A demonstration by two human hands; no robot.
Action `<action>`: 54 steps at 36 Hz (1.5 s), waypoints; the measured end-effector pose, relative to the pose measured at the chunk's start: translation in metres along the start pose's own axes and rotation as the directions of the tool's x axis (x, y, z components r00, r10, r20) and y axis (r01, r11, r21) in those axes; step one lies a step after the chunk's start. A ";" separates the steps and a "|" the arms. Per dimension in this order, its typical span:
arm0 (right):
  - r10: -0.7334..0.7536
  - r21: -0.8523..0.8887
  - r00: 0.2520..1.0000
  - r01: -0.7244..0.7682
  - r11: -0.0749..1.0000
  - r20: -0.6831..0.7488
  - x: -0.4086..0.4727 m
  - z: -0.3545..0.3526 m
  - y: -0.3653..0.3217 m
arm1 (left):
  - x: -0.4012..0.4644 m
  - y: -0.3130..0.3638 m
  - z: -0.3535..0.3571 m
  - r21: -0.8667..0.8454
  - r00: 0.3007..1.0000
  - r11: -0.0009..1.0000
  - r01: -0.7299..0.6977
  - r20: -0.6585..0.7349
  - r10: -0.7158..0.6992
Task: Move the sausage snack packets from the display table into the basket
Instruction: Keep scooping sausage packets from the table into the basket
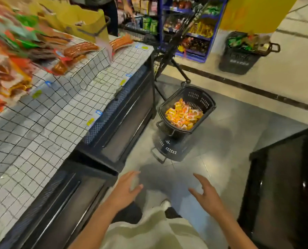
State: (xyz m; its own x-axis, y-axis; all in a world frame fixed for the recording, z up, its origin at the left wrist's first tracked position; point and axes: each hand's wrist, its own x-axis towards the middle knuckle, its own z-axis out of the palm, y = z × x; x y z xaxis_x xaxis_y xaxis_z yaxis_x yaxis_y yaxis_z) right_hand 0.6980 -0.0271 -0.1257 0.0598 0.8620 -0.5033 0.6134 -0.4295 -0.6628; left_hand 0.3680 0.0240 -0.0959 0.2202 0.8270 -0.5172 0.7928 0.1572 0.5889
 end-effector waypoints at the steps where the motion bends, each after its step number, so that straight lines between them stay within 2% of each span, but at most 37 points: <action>1: 0.017 0.022 1.000 -0.017 1.000 -0.007 0.003 -0.006 0.004 | 0.008 0.006 0.000 -0.006 1.000 1.000 -0.011 0.013 0.012; 6: 0.066 0.071 0.998 -0.065 0.995 -0.020 0.028 -0.024 0.013 | 0.049 0.023 -0.007 -0.017 0.997 0.998 -0.056 0.053 0.057; 12: 0.138 0.114 0.990 -0.135 0.984 -0.021 0.072 -0.038 0.010 | 0.106 0.020 -0.019 0.002 0.997 1.000 0.000 0.075 0.000; 17: 0.229 0.071 0.973 -0.228 0.971 -0.009 0.119 -0.055 0.012 | 0.169 0.024 -0.035 0.014 0.997 1.000 0.003 0.077 -0.004; 22: 0.306 0.054 0.952 -0.305 0.951 -0.010 0.175 -0.094 0.006 | 0.236 0.054 -0.058 -0.031 0.993 0.999 0.028 0.116 -0.024; 25: 0.312 0.062 0.950 -0.310 0.949 -0.031 0.214 -0.117 -0.006 | 0.284 0.077 -0.070 -0.043 0.993 0.999 -0.011 0.120 0.016; 31: 0.251 0.066 0.966 -0.247 0.967 -0.064 0.290 -0.160 -0.028 | 0.371 0.126 -0.089 -0.007 0.980 0.997 -0.078 0.183 0.078; 38: 0.169 0.026 0.984 -0.171 0.985 0.058 0.378 -0.193 -0.022 | 0.448 0.158 -0.073 0.003 0.990 1.000 -0.027 0.142 0.027; 42: 0.139 -0.135 0.958 -0.107 0.985 0.250 0.434 -0.207 0.000 | 0.478 0.157 -0.039 0.051 0.994 0.997 0.055 0.088 -0.059; 47: 0.152 -0.319 0.913 -0.026 0.948 0.378 0.521 -0.213 0.050 | 0.525 0.154 0.020 -0.034 0.974 0.977 0.212 0.090 -0.208; 52: 0.125 -0.454 0.875 0.117 0.883 0.468 0.611 -0.198 0.102 | 0.572 0.128 0.094 -0.113 0.972 0.967 0.228 0.077 -0.220; 54: 0.121 -0.478 0.875 0.136 0.868 0.469 0.642 -0.188 0.114 | 0.598 0.120 0.118 -0.134 0.981 0.973 0.186 0.083 -0.176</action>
State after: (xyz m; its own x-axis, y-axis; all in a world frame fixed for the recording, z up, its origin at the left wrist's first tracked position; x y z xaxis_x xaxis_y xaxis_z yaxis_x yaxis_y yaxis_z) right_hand 0.9543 0.5282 -0.4201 -0.2428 0.5764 -0.7803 0.9167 -0.1270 -0.3790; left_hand 0.6620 0.4741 -0.4077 0.1239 0.7386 -0.6627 0.7366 0.3791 0.5601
